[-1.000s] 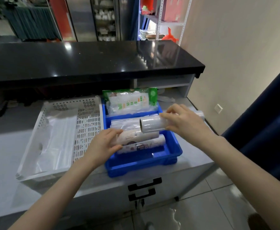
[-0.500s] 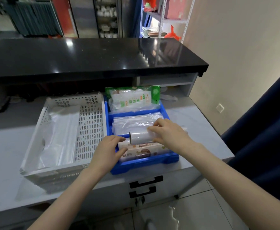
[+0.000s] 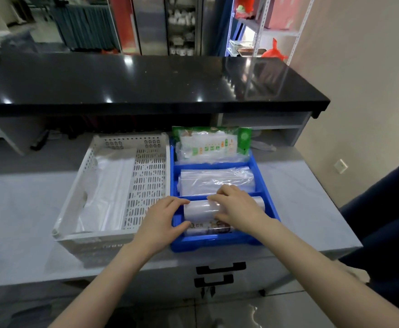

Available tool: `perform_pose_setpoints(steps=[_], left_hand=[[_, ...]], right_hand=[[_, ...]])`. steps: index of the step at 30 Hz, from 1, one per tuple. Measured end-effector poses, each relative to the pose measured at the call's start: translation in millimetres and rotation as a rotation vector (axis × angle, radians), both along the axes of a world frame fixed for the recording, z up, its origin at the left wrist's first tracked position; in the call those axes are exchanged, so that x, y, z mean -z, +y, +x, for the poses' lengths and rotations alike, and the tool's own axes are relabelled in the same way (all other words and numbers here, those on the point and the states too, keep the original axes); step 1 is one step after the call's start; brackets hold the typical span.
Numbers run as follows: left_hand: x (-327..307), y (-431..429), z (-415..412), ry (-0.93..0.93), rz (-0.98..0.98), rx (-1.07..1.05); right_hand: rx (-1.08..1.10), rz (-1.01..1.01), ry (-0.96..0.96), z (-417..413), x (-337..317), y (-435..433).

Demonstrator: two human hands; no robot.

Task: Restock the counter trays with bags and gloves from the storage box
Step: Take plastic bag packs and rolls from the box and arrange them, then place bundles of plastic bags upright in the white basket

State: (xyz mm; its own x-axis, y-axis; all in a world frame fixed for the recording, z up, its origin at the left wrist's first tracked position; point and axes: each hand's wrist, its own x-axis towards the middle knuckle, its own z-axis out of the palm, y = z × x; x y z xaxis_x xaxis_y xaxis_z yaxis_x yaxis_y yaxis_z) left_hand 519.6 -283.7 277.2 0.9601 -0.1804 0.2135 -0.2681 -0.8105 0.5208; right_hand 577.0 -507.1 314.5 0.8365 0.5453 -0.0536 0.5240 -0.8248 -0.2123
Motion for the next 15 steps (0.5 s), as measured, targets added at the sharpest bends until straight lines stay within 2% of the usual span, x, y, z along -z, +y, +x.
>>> perform_pose_setpoints(steps=[4,8,15], left_hand=[[0,-4,1,0.001,0.019,-0.04],[-5,2,-10,-0.009,-0.053,-0.105],[-10,42,-82,-0.112,-0.284,-0.516]], right_hand=[[-0.012,0.029,0.056,3,-4,-2],[-0.109,0.067,0.032,7,-18,15],[-0.497,0.2,0.031,-17,-34,117]])
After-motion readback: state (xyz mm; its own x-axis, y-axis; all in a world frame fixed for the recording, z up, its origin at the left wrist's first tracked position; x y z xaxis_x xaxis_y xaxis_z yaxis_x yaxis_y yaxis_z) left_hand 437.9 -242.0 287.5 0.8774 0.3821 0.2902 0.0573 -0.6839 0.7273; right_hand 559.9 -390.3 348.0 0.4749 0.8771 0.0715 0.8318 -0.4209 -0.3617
